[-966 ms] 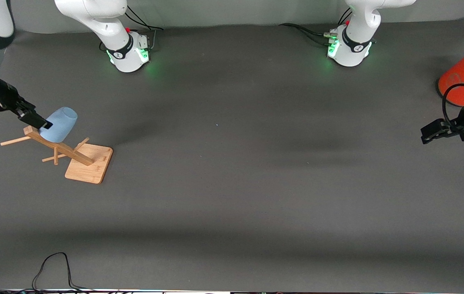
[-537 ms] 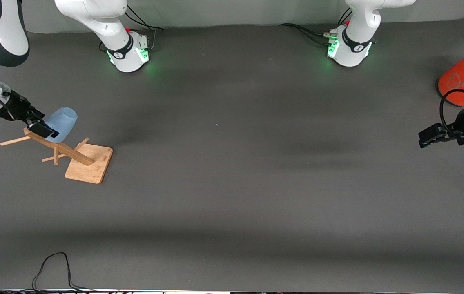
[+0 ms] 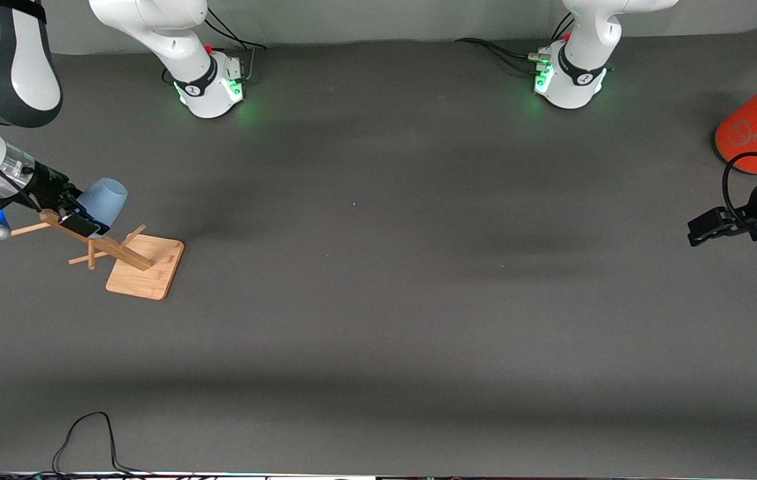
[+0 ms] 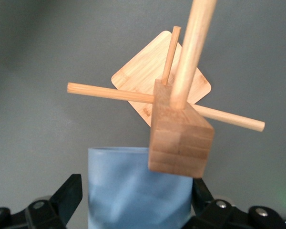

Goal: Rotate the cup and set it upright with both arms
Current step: 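Close the right gripper on the blue cup's base, then pull the blue cup off the peg with the right gripper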

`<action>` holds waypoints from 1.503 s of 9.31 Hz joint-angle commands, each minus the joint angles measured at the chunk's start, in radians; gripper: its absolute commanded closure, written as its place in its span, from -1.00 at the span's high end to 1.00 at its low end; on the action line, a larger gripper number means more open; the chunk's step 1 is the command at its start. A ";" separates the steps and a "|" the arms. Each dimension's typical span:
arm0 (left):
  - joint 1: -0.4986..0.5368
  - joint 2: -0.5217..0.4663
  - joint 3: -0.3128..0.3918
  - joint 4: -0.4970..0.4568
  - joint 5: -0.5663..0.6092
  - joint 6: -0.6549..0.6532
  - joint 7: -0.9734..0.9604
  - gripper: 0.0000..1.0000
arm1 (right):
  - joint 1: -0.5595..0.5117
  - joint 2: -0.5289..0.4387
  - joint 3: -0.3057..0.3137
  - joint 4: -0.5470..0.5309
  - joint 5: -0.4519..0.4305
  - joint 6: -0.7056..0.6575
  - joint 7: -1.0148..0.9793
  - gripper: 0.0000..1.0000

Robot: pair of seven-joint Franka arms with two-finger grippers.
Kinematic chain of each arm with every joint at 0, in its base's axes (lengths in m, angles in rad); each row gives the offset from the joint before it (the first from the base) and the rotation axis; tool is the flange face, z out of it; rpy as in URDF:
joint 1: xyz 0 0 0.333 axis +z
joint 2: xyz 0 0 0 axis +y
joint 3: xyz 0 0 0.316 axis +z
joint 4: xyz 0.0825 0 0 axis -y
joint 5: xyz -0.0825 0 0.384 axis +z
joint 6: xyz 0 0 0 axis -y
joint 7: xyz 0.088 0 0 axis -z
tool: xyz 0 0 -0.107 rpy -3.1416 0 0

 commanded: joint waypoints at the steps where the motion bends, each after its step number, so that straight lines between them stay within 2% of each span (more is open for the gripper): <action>1: 0.003 -0.002 0.000 -0.010 -0.014 0.018 0.003 1.00 | 0.005 -0.002 -0.003 -0.004 0.013 0.014 0.014 0.66; 2: 0.003 -0.002 0.000 -0.010 -0.014 0.018 0.003 1.00 | 0.005 -0.005 -0.003 -0.004 0.013 0.009 0.006 0.32; 3: 0.001 0.000 -0.001 -0.010 -0.014 0.018 0.003 1.00 | 0.005 -0.008 -0.005 -0.004 0.012 0.006 0.006 0.27; 5: 0.001 0.004 -0.001 -0.010 -0.014 0.018 0.003 1.00 | 0.007 -0.021 -0.006 -0.003 0.012 -0.021 0.006 0.27; 8: -0.009 0.023 -0.003 -0.010 -0.014 0.028 0.003 1.00 | 0.011 -0.098 0.003 0.000 0.012 -0.116 0.021 0.27; 11: -0.017 0.046 -0.009 -0.010 -0.014 0.042 0.003 1.00 | 0.117 -0.184 0.003 0.005 0.013 -0.222 0.148 0.27; 14: -0.017 0.046 -0.009 -0.011 -0.016 0.038 0.003 1.00 | 0.333 -0.206 0.003 0.046 0.013 -0.256 0.395 0.27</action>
